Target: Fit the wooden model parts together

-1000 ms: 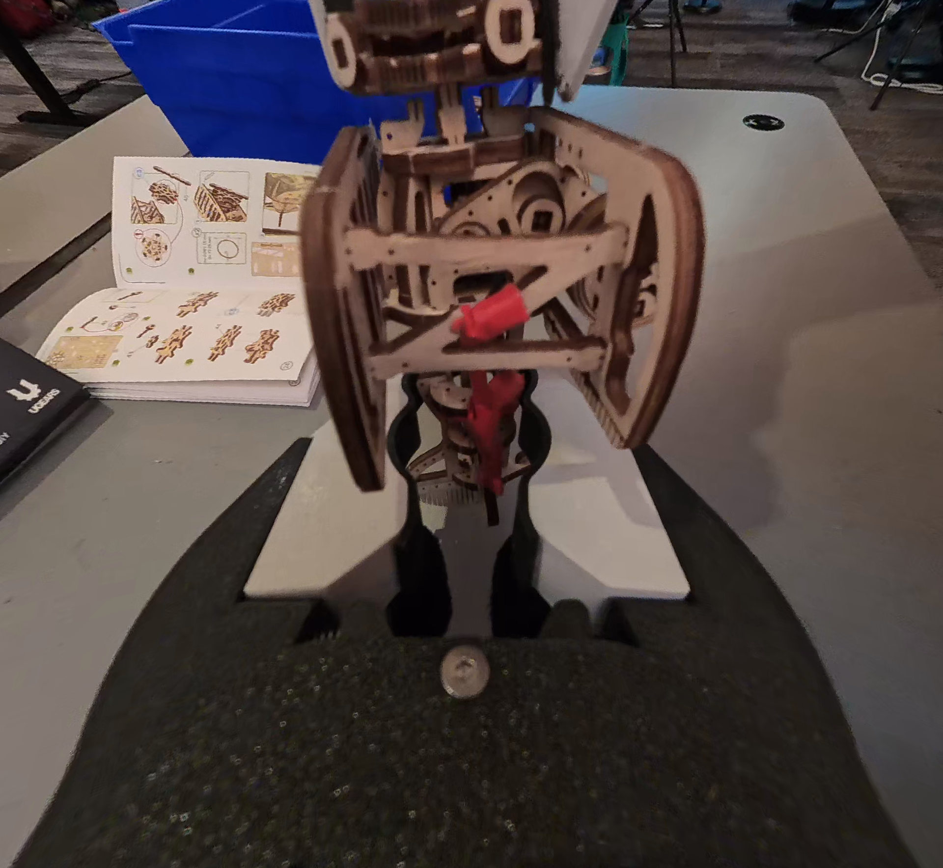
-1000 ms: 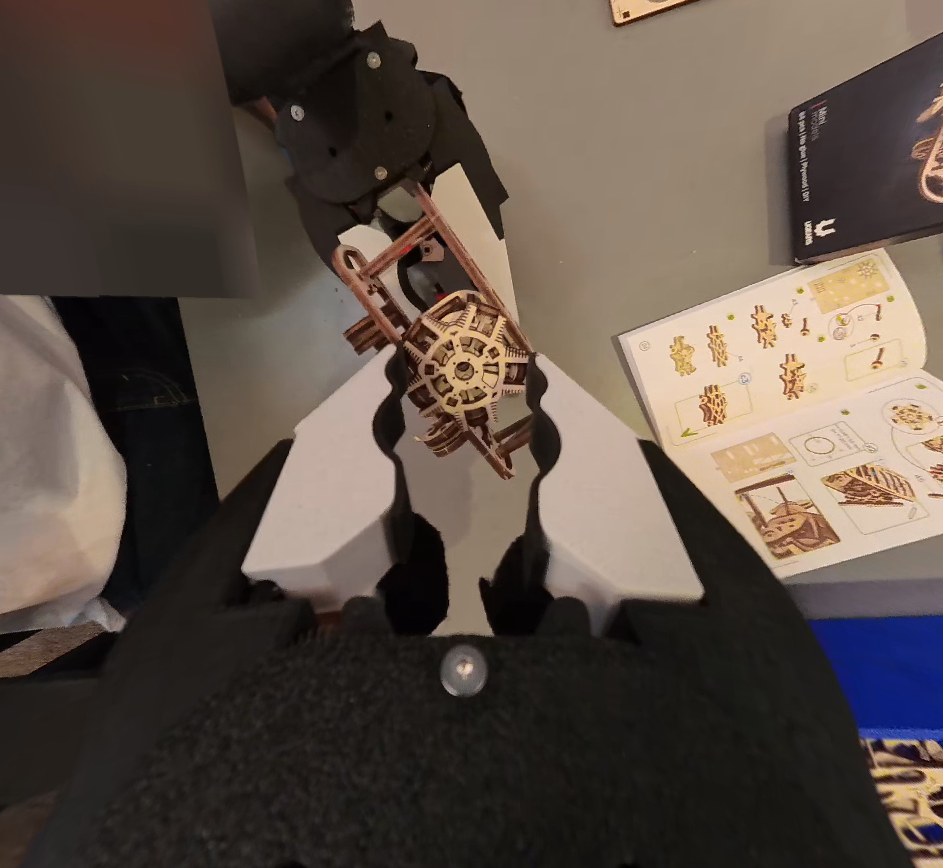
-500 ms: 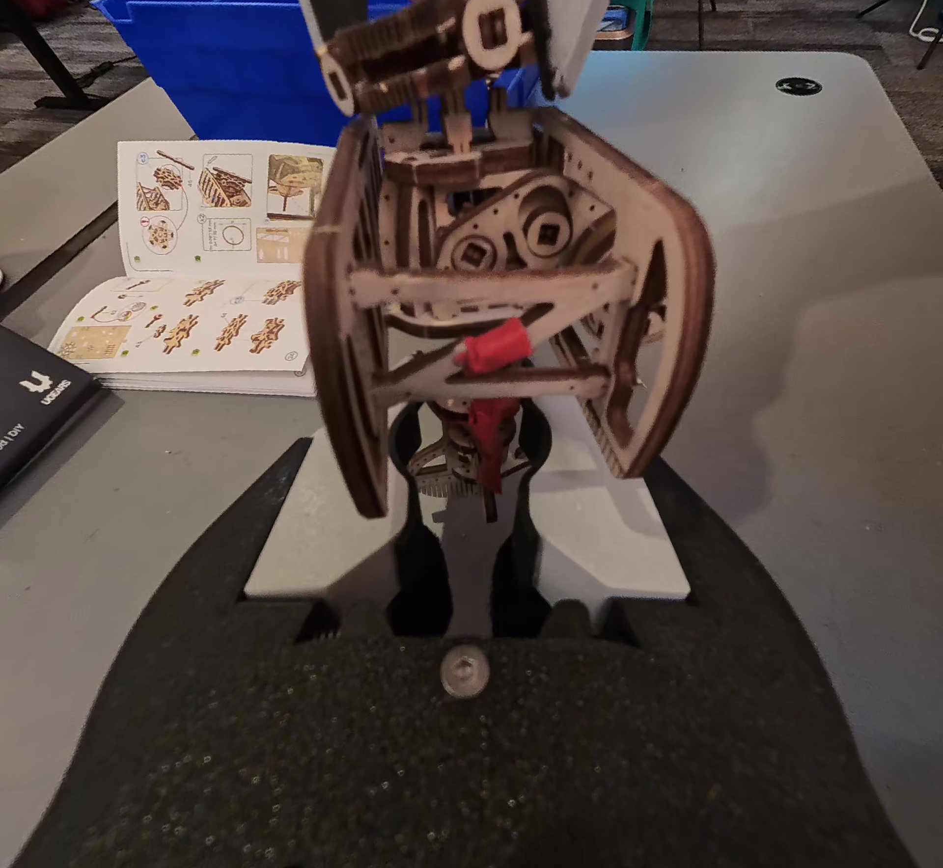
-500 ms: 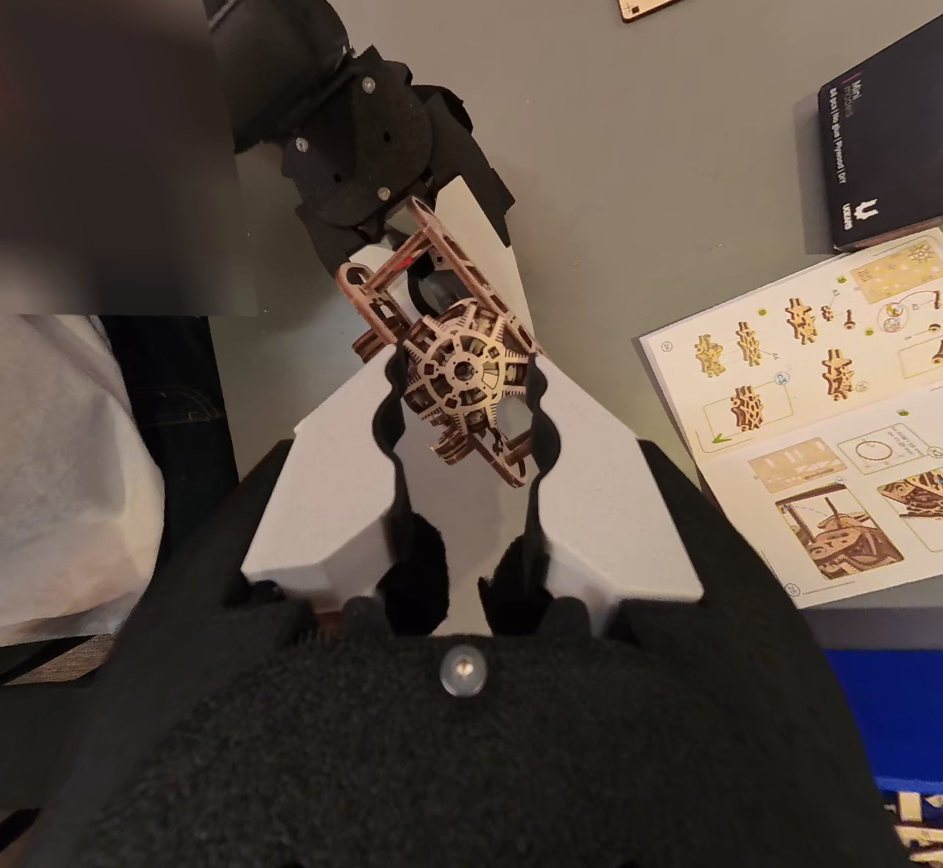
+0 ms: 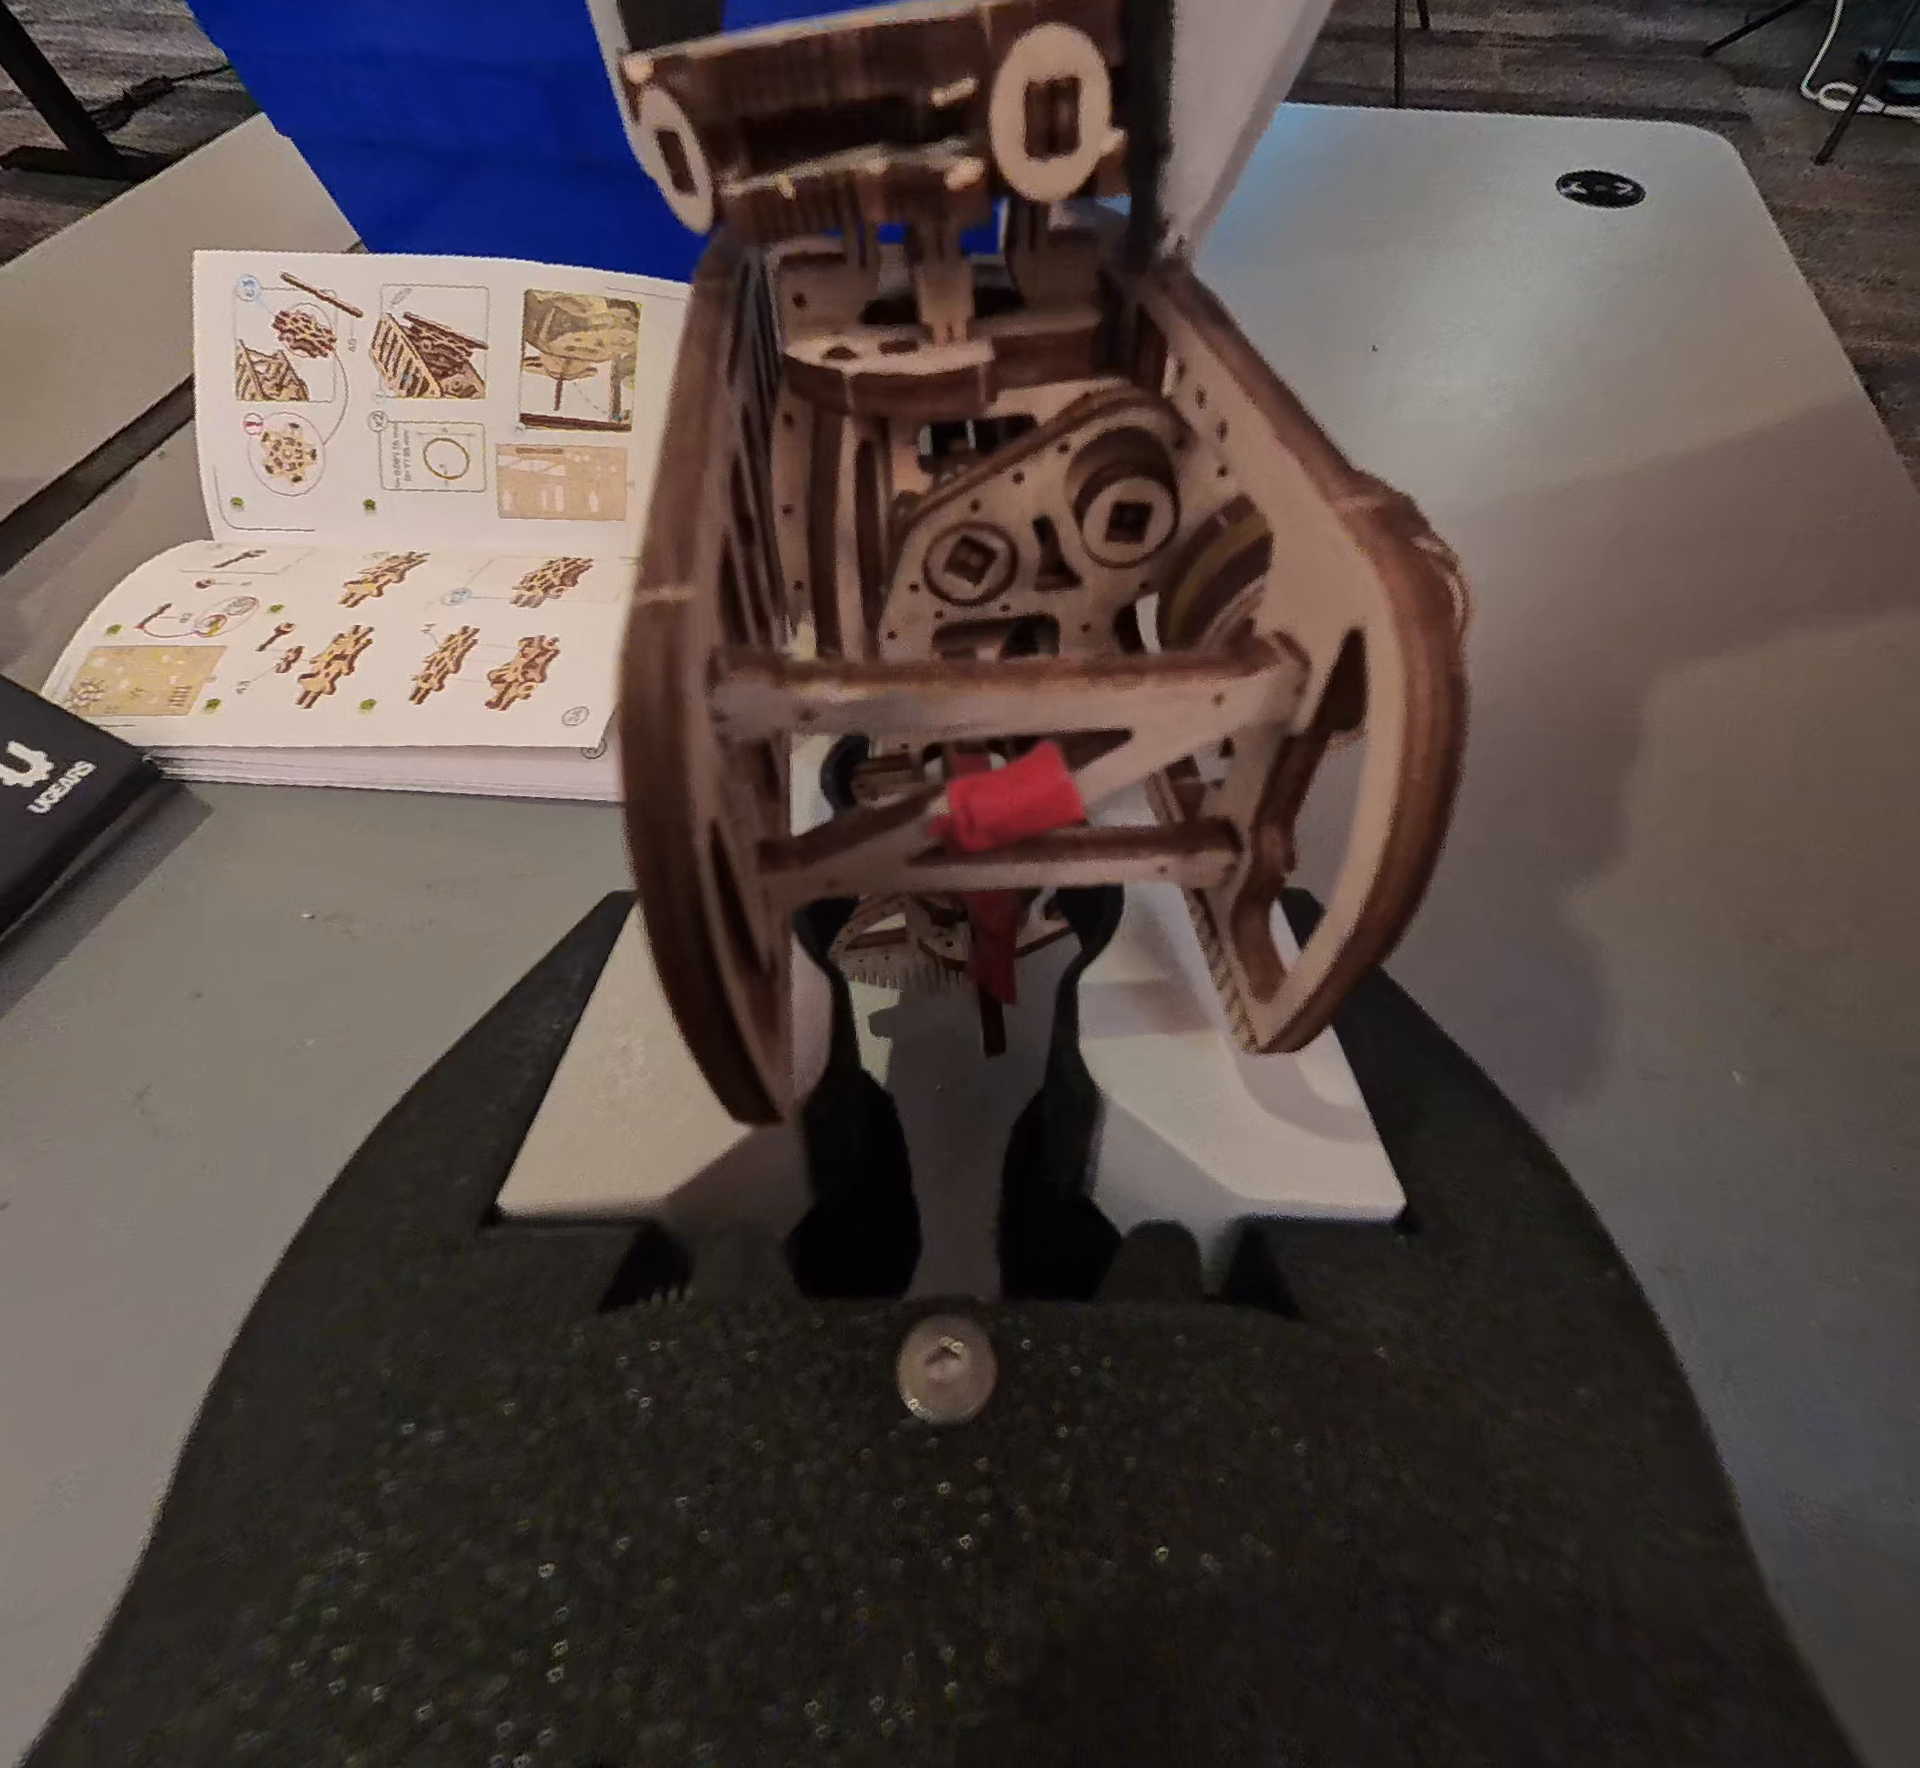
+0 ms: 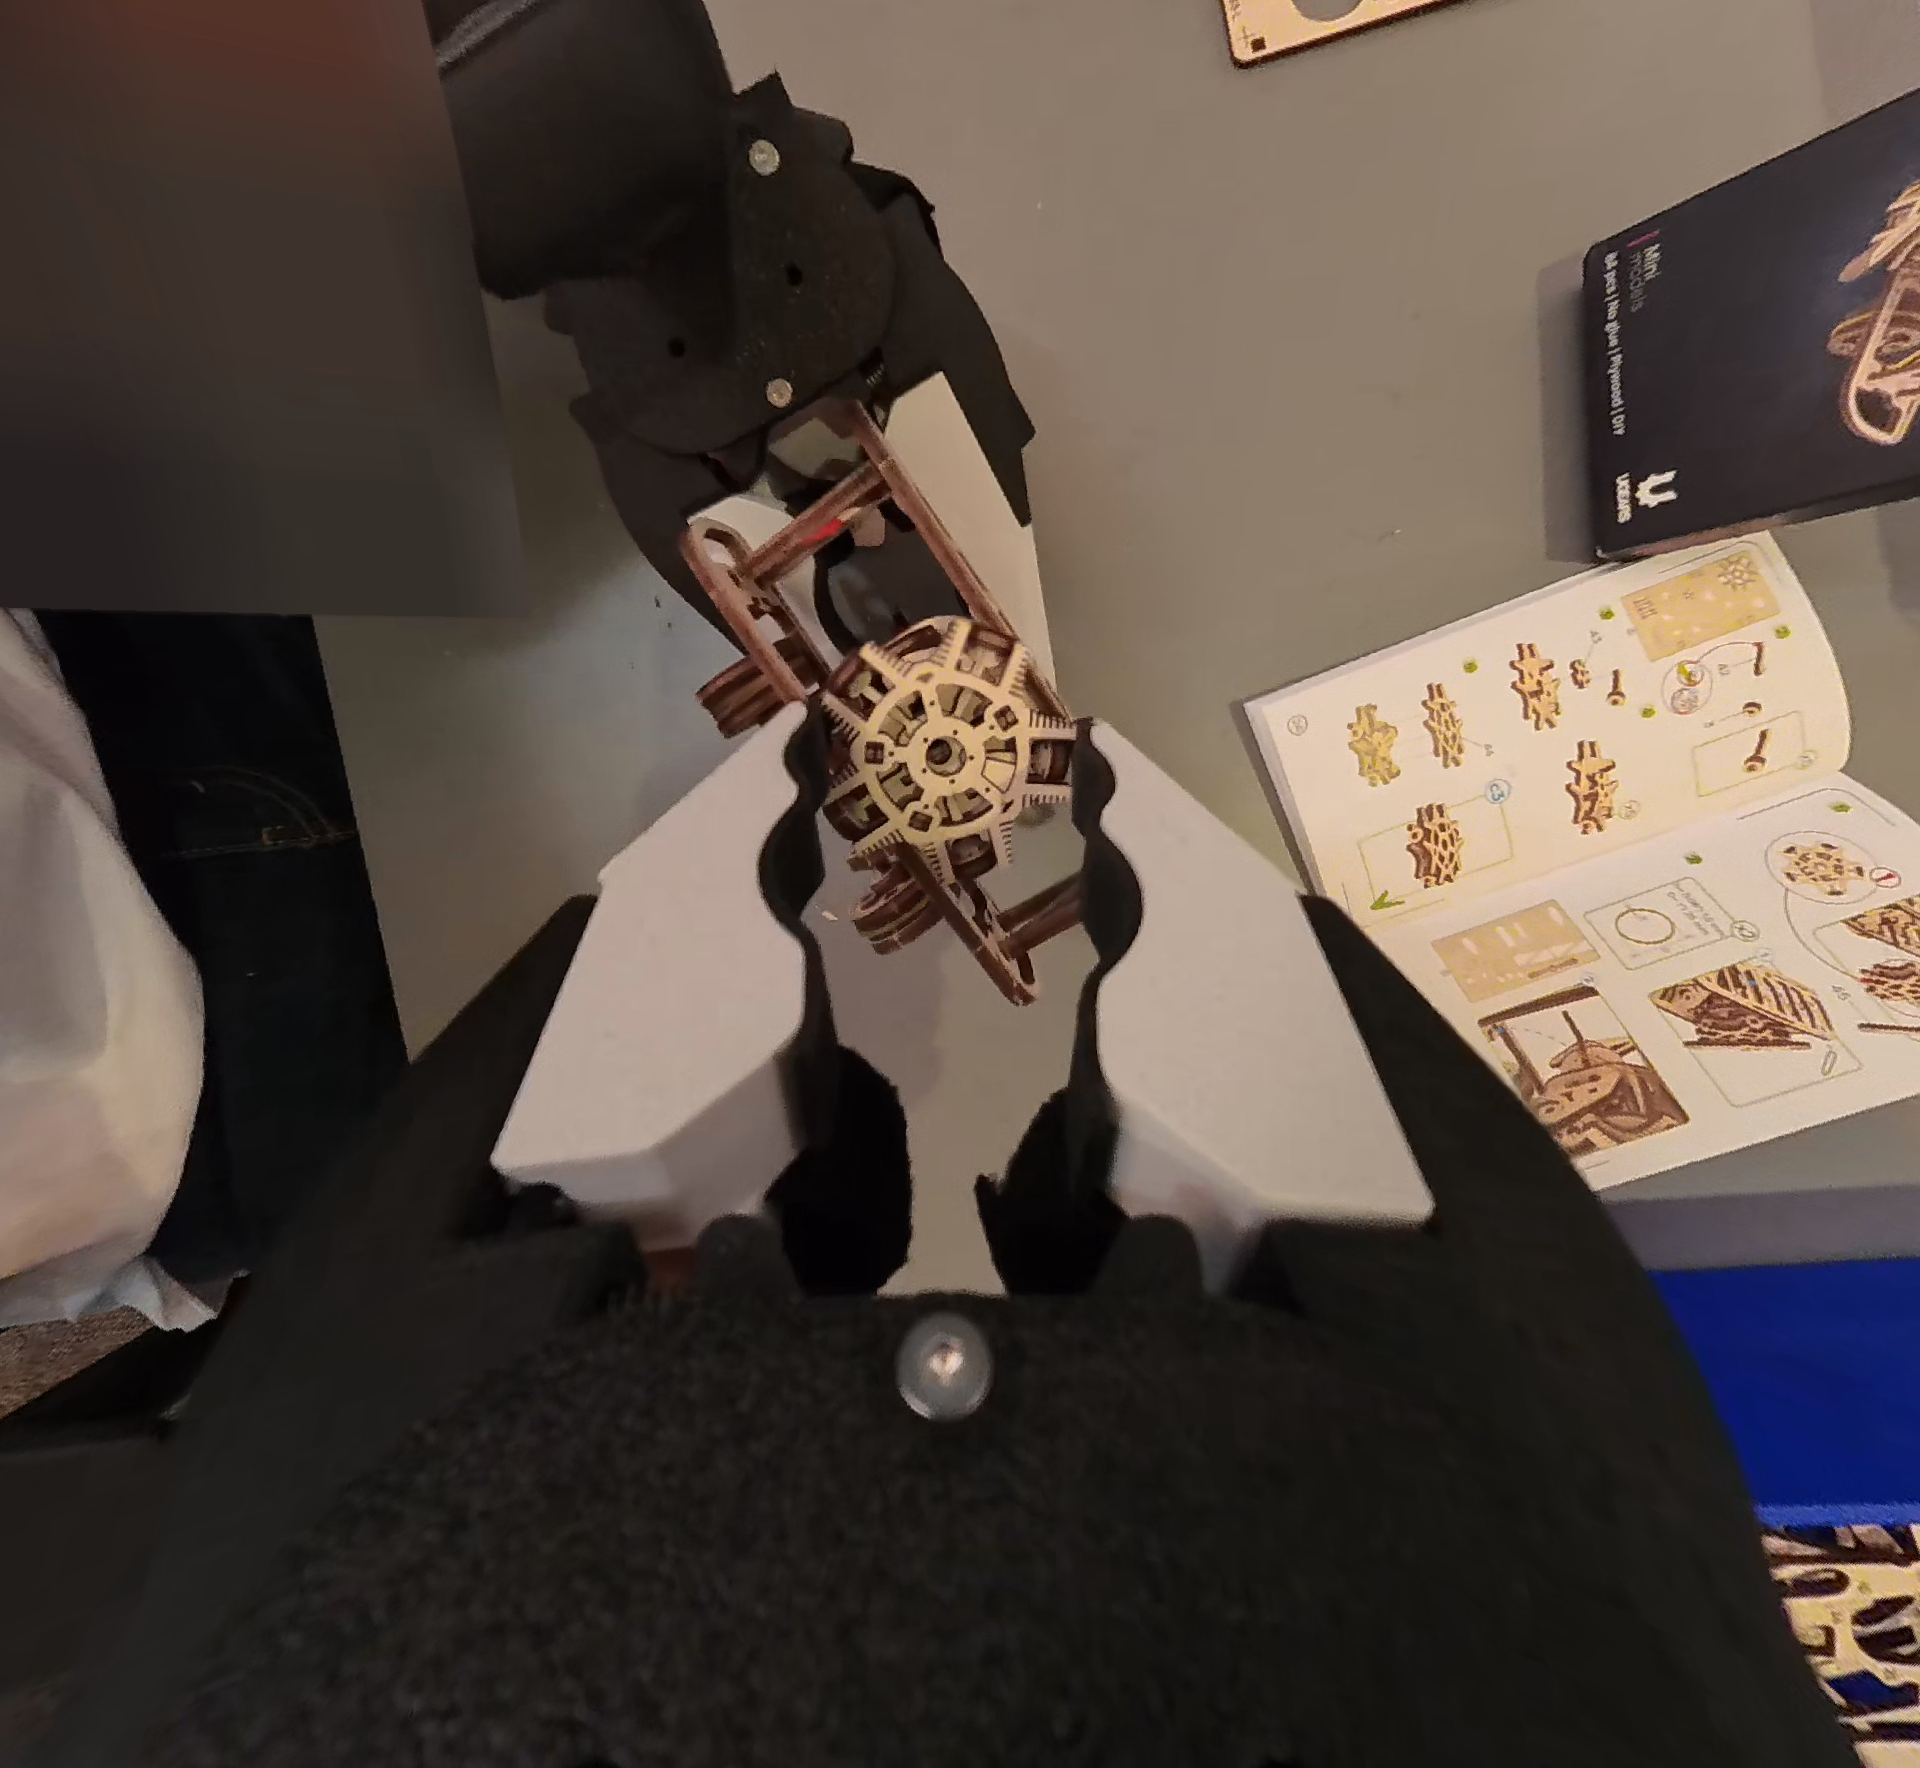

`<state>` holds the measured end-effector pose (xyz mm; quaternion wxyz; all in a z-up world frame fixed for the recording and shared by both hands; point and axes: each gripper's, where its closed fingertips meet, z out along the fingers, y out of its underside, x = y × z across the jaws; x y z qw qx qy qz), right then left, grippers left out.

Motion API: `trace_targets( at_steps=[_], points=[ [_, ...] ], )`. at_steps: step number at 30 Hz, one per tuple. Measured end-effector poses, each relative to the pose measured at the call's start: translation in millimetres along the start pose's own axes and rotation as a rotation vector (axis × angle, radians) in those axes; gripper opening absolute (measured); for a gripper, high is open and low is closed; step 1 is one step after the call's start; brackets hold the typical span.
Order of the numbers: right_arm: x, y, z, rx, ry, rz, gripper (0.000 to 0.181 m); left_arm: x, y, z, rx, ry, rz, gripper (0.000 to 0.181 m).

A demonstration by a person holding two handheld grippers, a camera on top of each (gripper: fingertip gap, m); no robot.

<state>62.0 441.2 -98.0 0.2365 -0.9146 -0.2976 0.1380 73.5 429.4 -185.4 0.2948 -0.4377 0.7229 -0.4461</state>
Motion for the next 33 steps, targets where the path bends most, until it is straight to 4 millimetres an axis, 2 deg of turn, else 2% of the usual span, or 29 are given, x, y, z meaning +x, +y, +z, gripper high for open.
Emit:
trace_targets(
  at_steps=[9, 15, 19, 22, 24, 26, 28, 30, 31, 33],
  points=[
    [2, -13, -2, -0.005, 0.049, -0.057, 0.047, -5, -6, -5, 0.052, 0.002, -0.045, 0.032],
    [2, -18, -5, 0.016, 0.059, -0.06, 0.056, -7, -8, -6, 0.066, 0.003, -0.062, 0.032],
    [6, -27, -17, 0.075, 0.115, -0.091, 0.059, -7, -8, -6, 0.065, 0.004, -0.066, 0.032],
    [11, -40, -33, 0.193, 0.262, -0.175, 0.062, -9, -8, -7, 0.07, 0.006, -0.082, 0.032],
    [4, -30, -29, 0.139, 0.365, -0.279, 0.083, -11, -9, -7, 0.076, 0.017, -0.109, 0.032],
    [-1, -13, -17, 0.01, 0.505, -0.426, 0.095, -13, -10, -9, 0.087, 0.029, -0.145, 0.032],
    [-1, -4, -11, -0.112, 0.658, -0.597, 0.096, -16, -11, -10, 0.096, 0.037, -0.177, 0.032],
    [7, -4, -13, -0.213, 0.825, -0.722, 0.093, -18, -11, -10, 0.099, 0.04, -0.196, 0.032],
    [8, -5, -13, -0.233, 0.85, -0.737, 0.09, -19, -11, -10, 0.1, 0.037, -0.2, 0.032],
    [5, -5, -6, -0.221, 0.789, -0.69, 0.084, -19, -11, -10, 0.097, 0.027, -0.195, 0.032]
  ],
)
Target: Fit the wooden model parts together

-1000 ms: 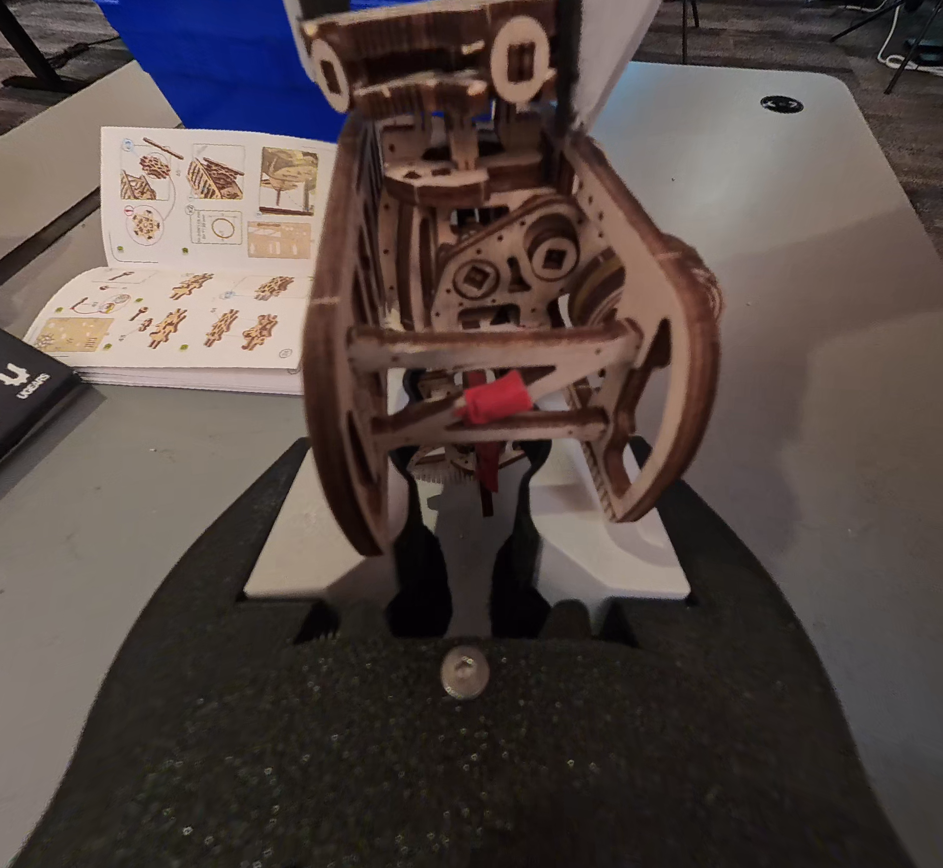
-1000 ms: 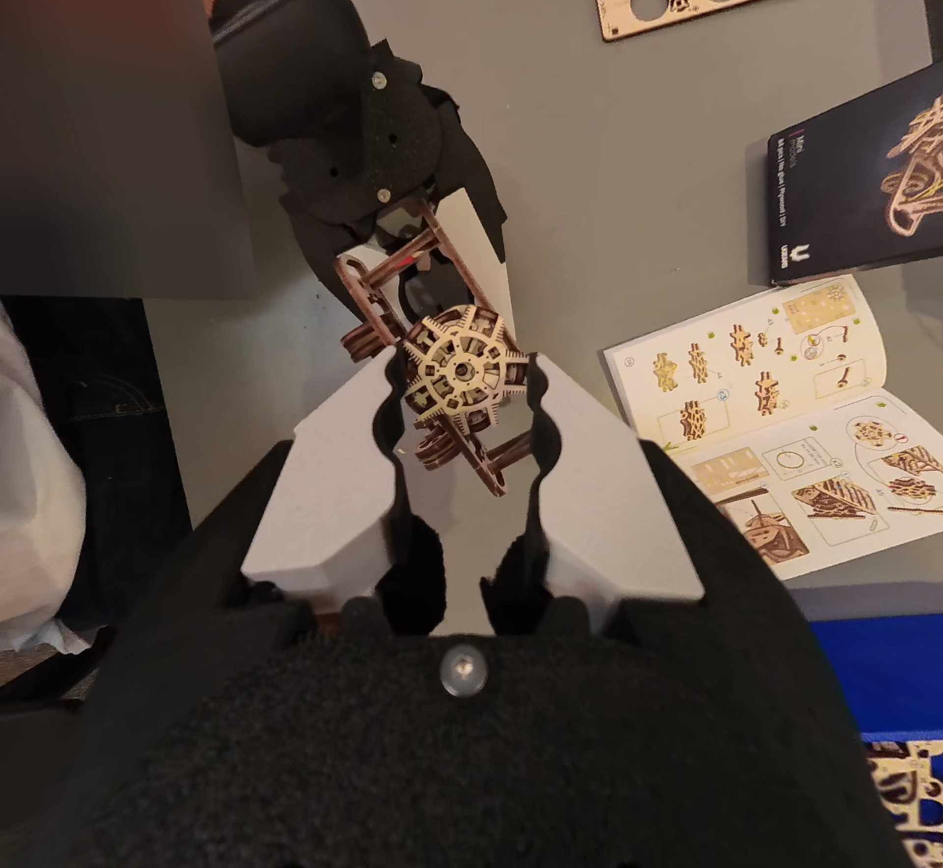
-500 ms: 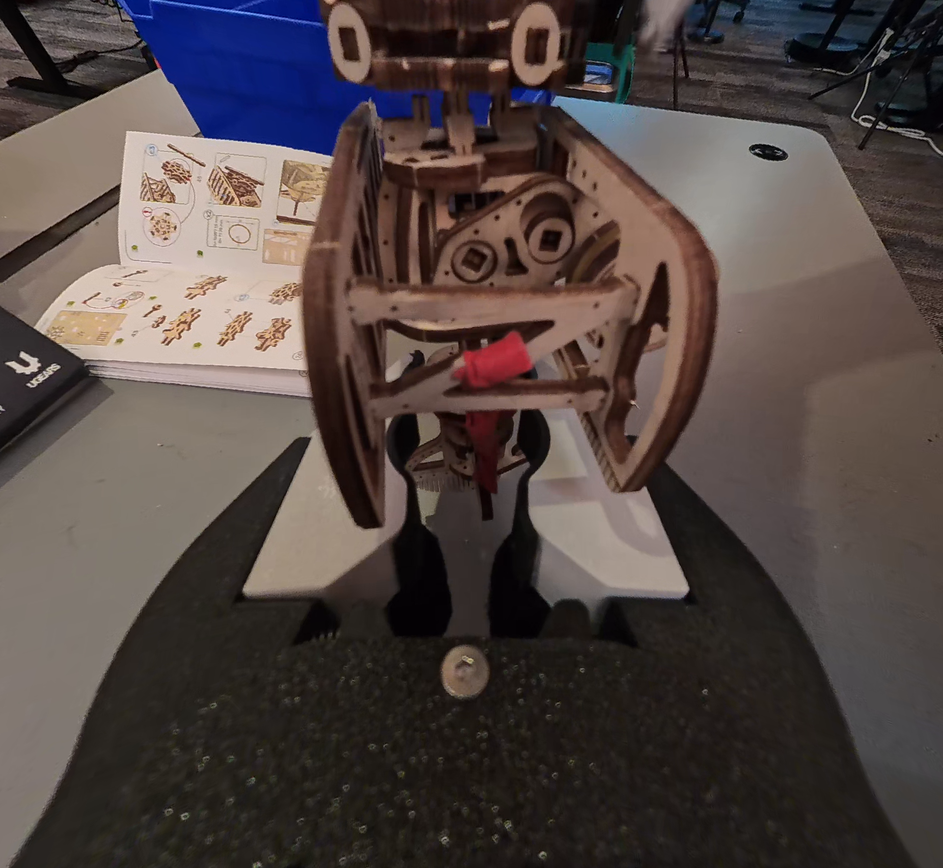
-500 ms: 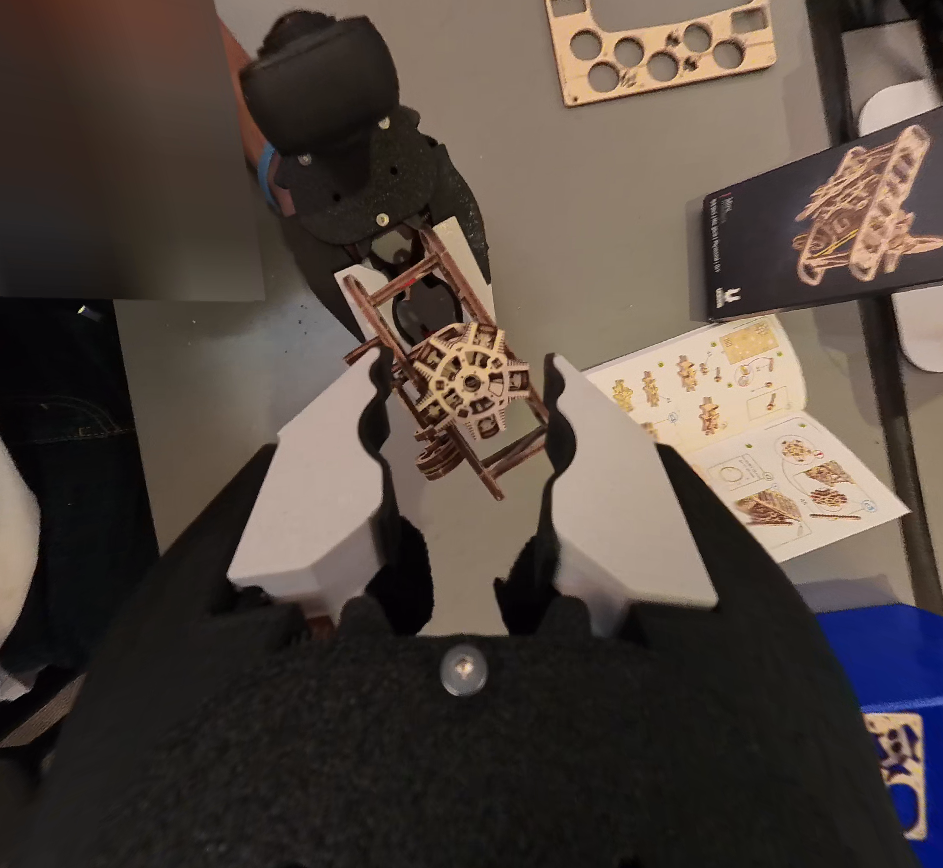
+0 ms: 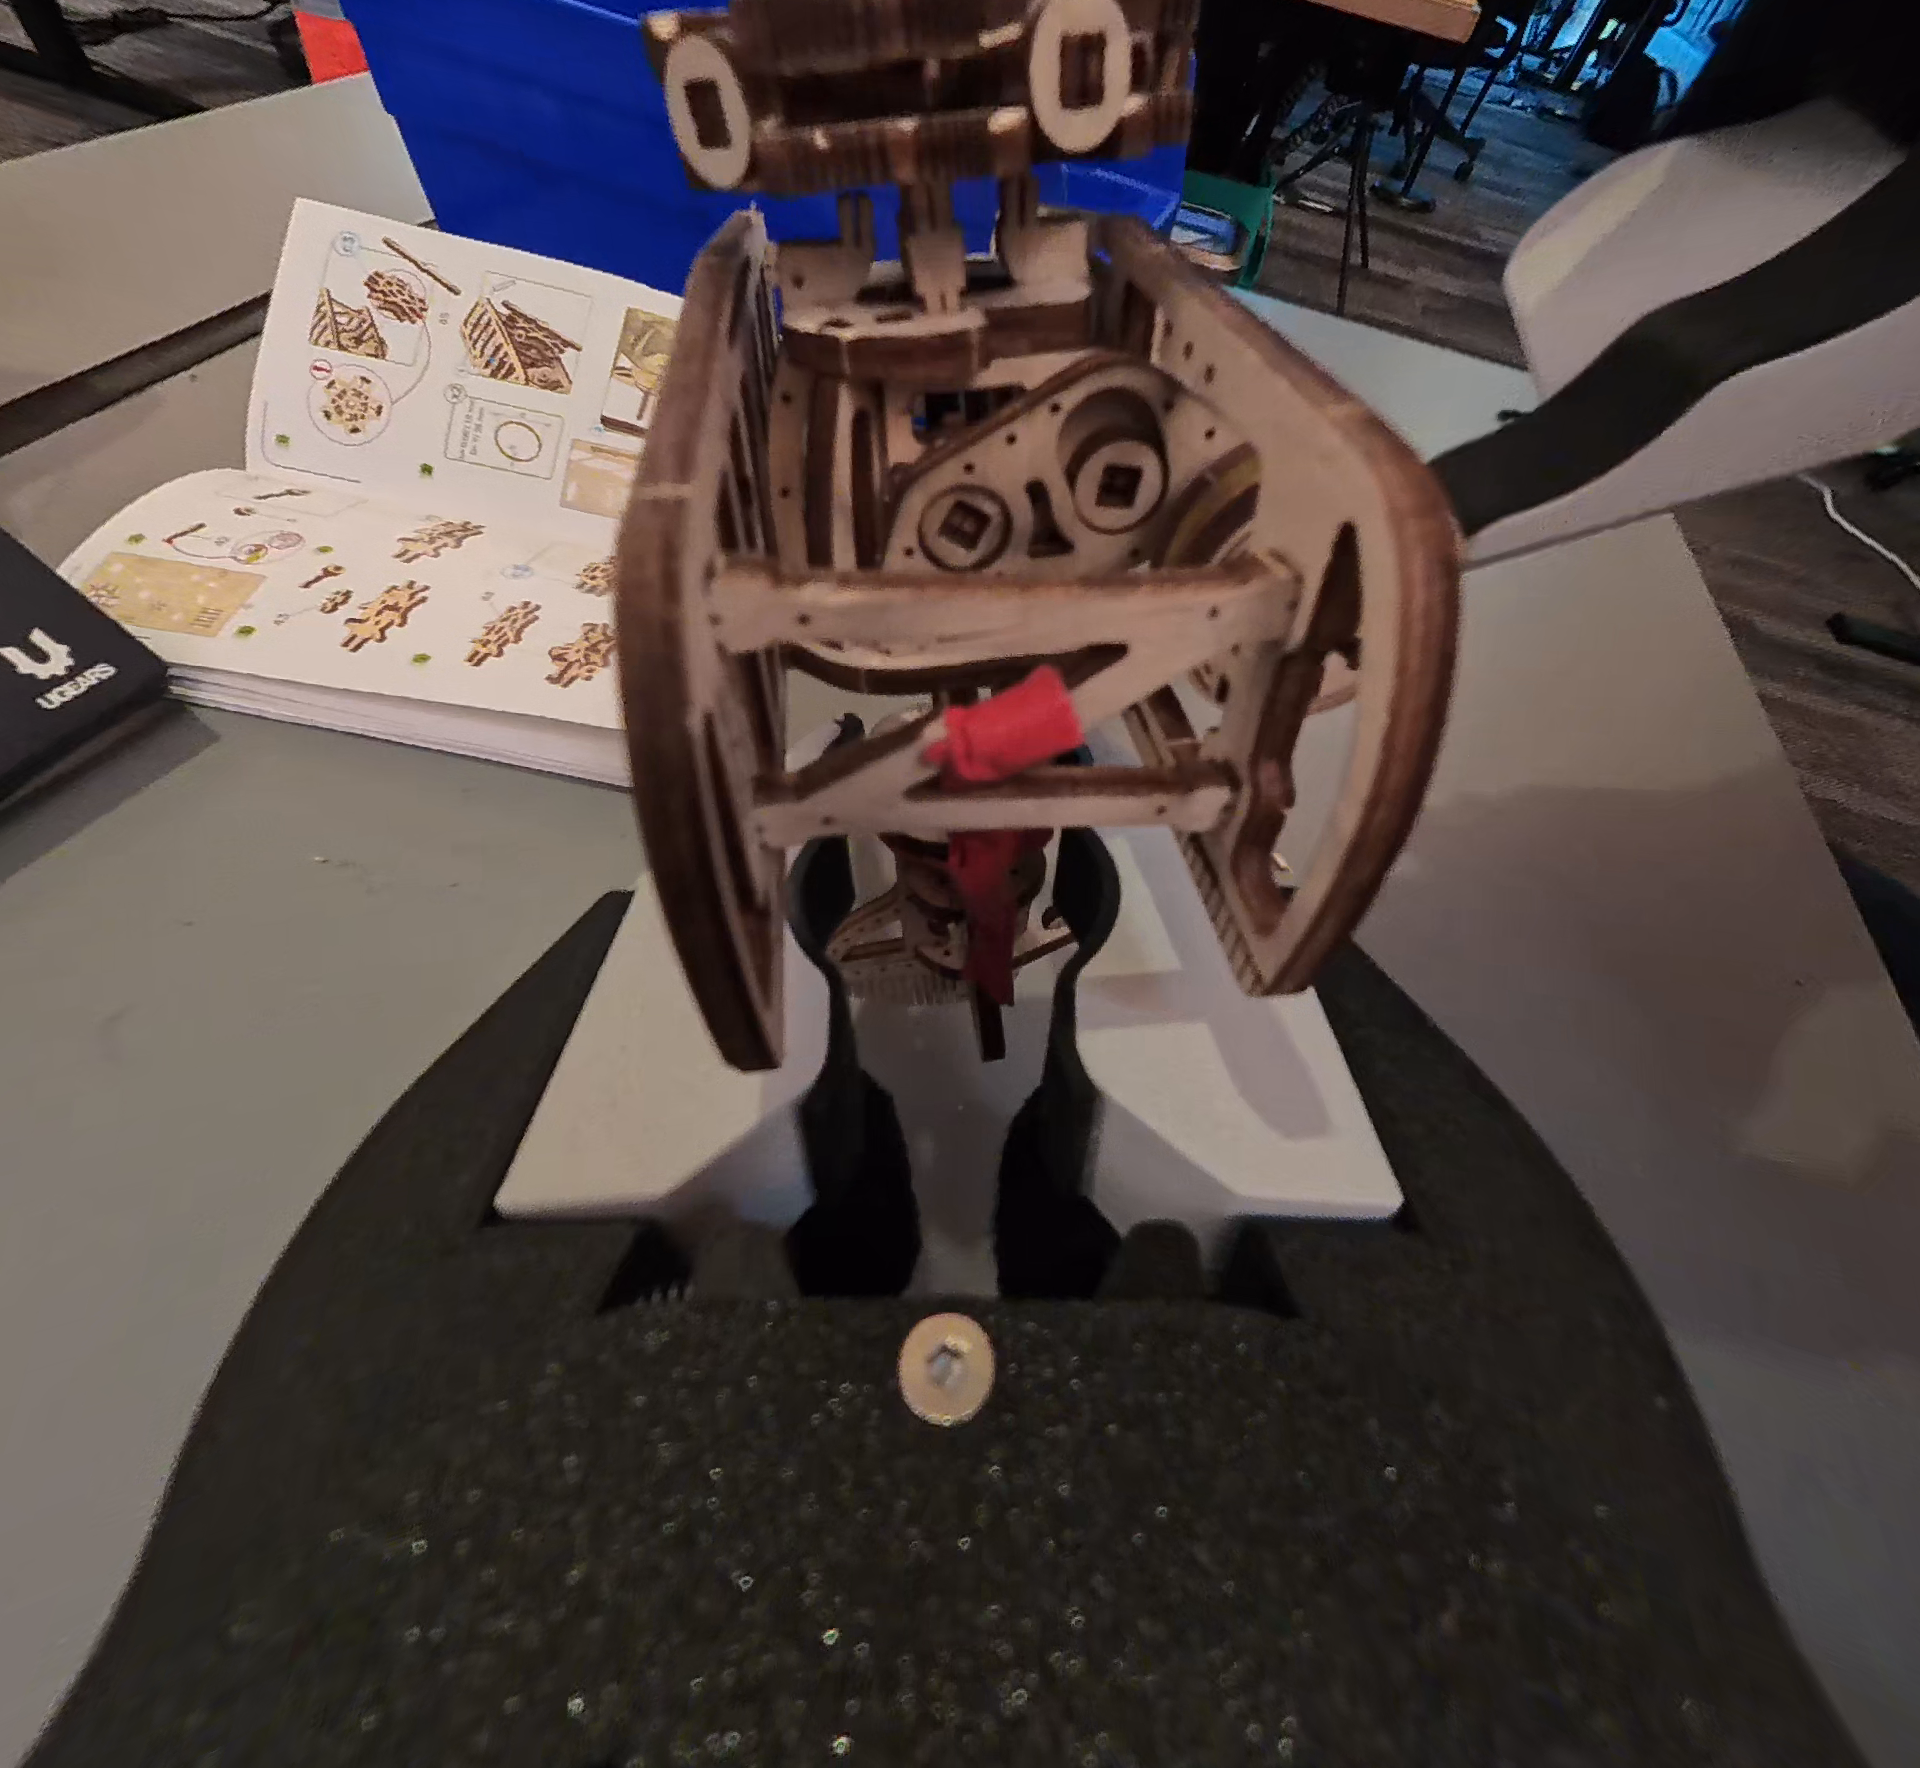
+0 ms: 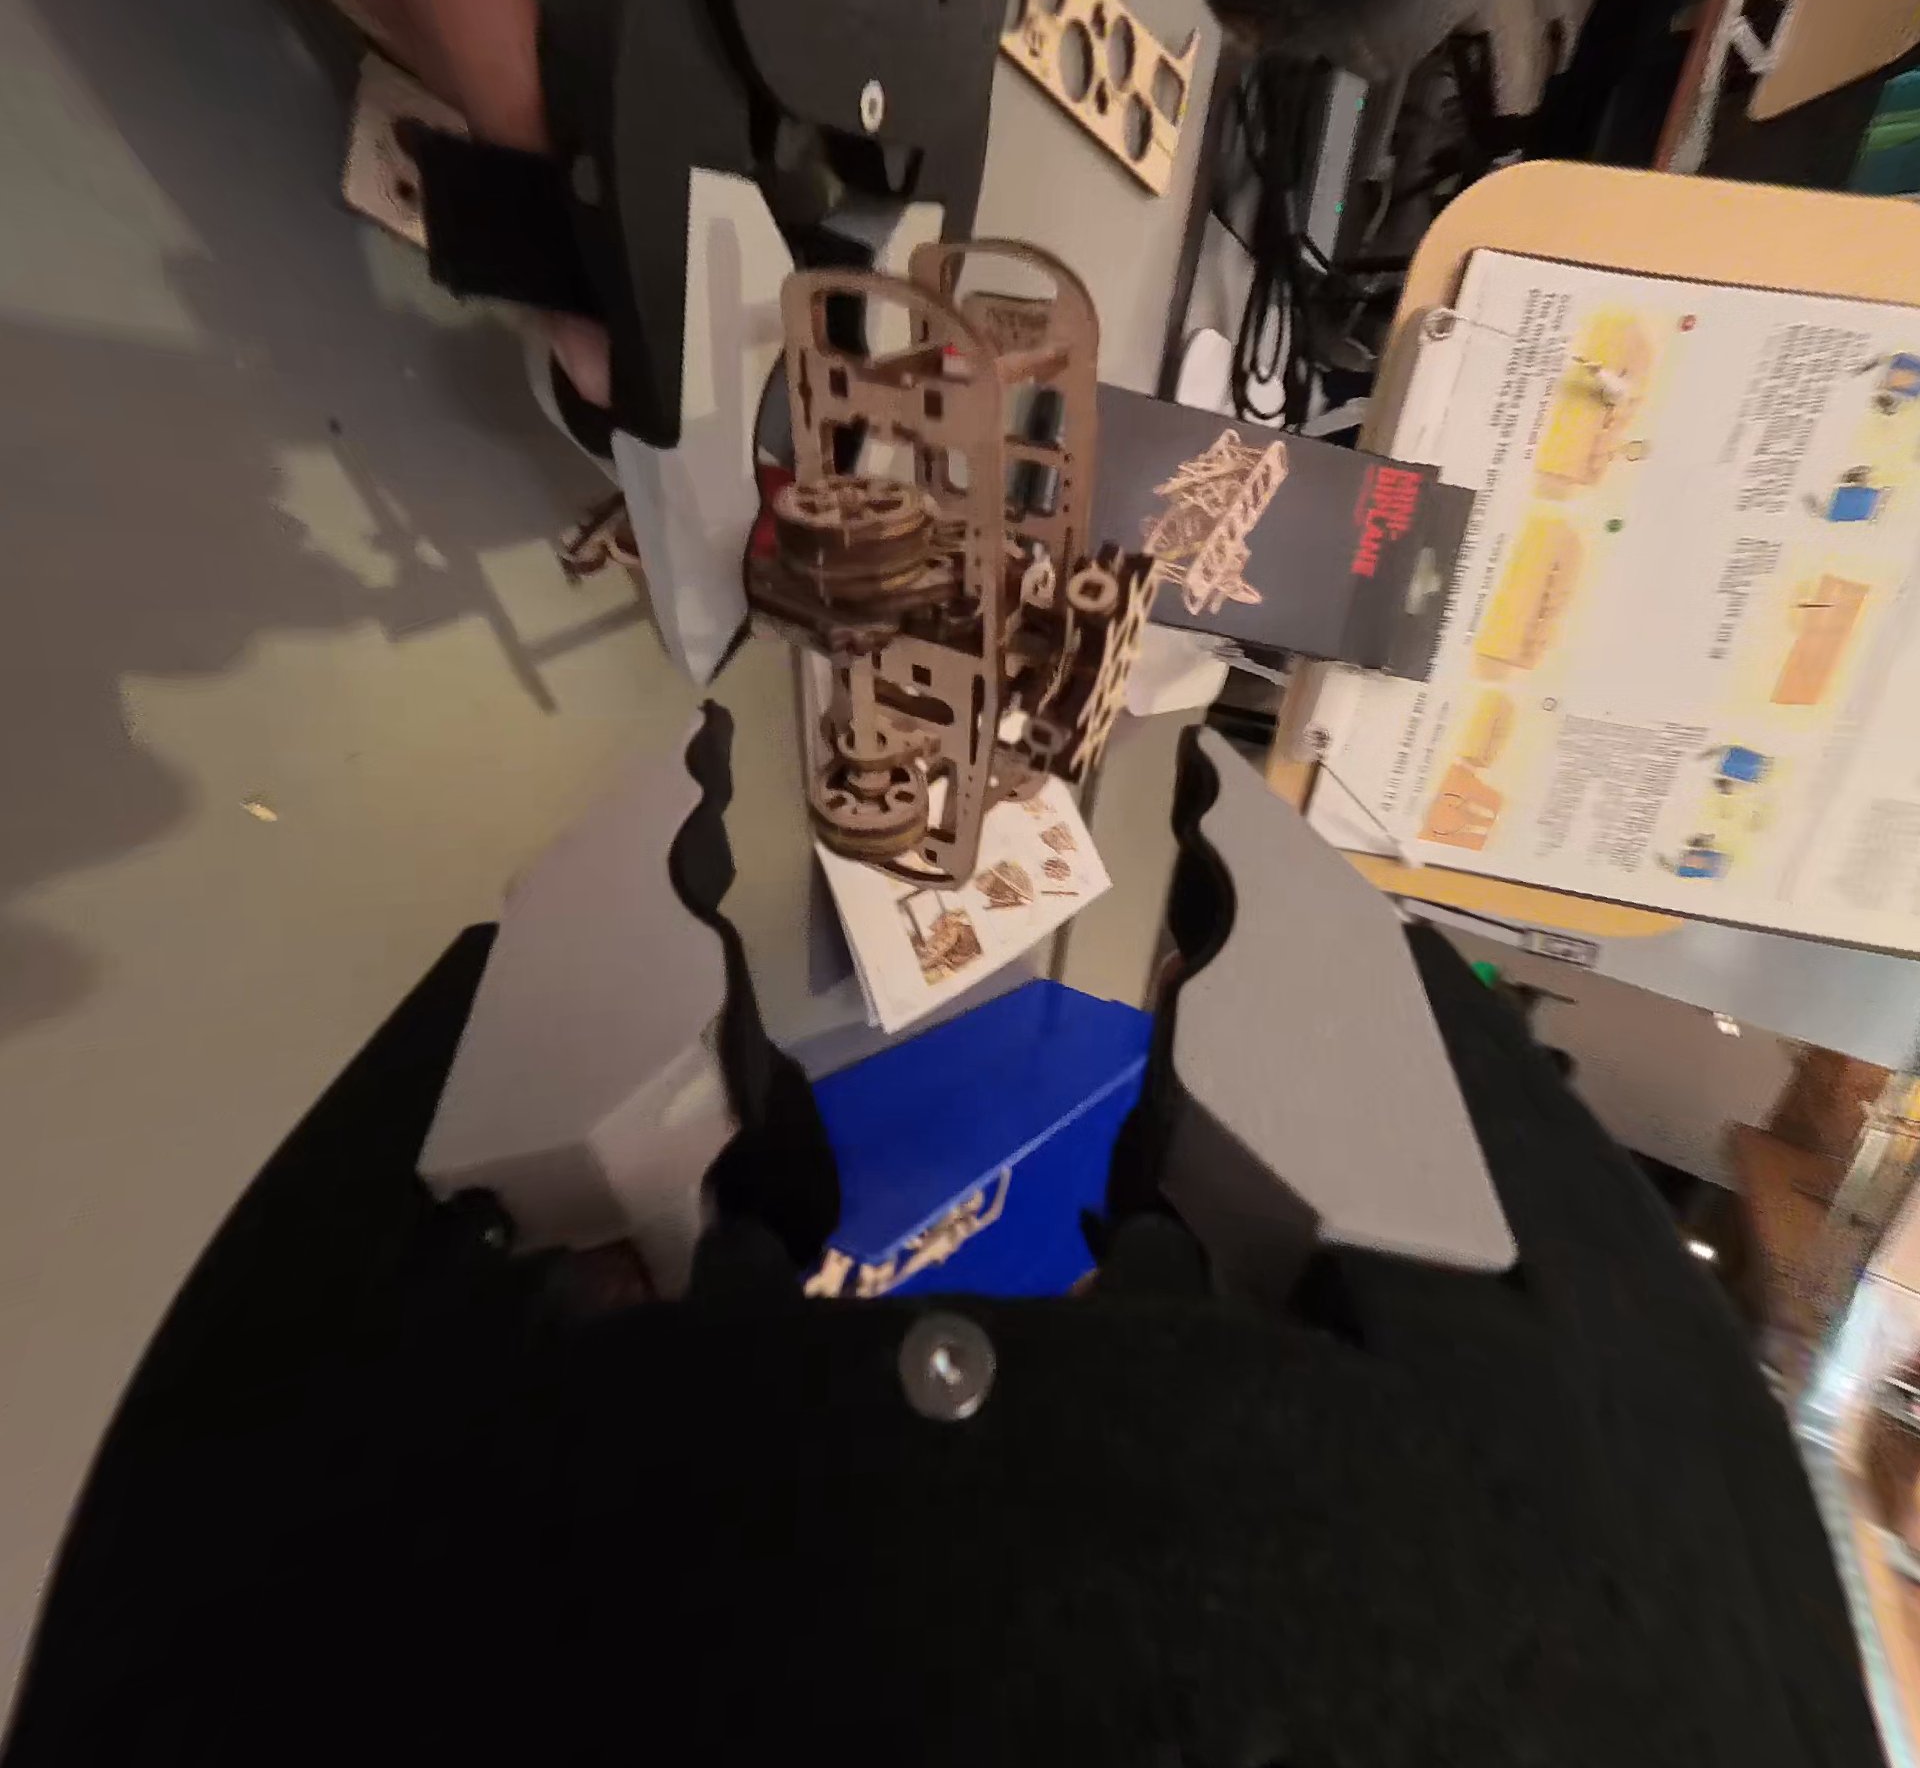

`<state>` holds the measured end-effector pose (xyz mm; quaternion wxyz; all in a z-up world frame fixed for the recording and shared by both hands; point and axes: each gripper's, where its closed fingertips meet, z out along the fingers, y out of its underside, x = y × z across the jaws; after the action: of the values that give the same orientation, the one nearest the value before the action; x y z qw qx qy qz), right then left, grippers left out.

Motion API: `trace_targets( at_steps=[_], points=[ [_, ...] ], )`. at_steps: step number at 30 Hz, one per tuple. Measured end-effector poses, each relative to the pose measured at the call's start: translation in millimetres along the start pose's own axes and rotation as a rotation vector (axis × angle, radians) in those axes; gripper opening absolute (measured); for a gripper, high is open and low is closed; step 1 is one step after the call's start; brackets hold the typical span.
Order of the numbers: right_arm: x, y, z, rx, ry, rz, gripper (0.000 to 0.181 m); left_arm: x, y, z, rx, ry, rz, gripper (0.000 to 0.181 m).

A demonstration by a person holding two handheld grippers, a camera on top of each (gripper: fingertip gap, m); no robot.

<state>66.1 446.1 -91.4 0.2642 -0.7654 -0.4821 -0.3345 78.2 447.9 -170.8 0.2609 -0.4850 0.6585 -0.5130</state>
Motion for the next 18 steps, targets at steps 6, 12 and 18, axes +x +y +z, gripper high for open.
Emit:
trace_targets(
  at_steps=[6, 12, 18],
  points=[
    [-6, -15, -2, 0.058, -0.112, 0.003, 0.074, 0, 2, 2, -0.015, -0.021, 0.03, 0.032],
    [-9, -14, 2, 0.036, -0.162, -0.018, 0.071, 1, 3, 2, -0.02, -0.026, 0.044, 0.032],
    [-17, -11, 11, 0.009, -0.171, -0.016, 0.073, 3, 10, 7, -0.073, -0.041, 0.085, 0.031]
  ],
)
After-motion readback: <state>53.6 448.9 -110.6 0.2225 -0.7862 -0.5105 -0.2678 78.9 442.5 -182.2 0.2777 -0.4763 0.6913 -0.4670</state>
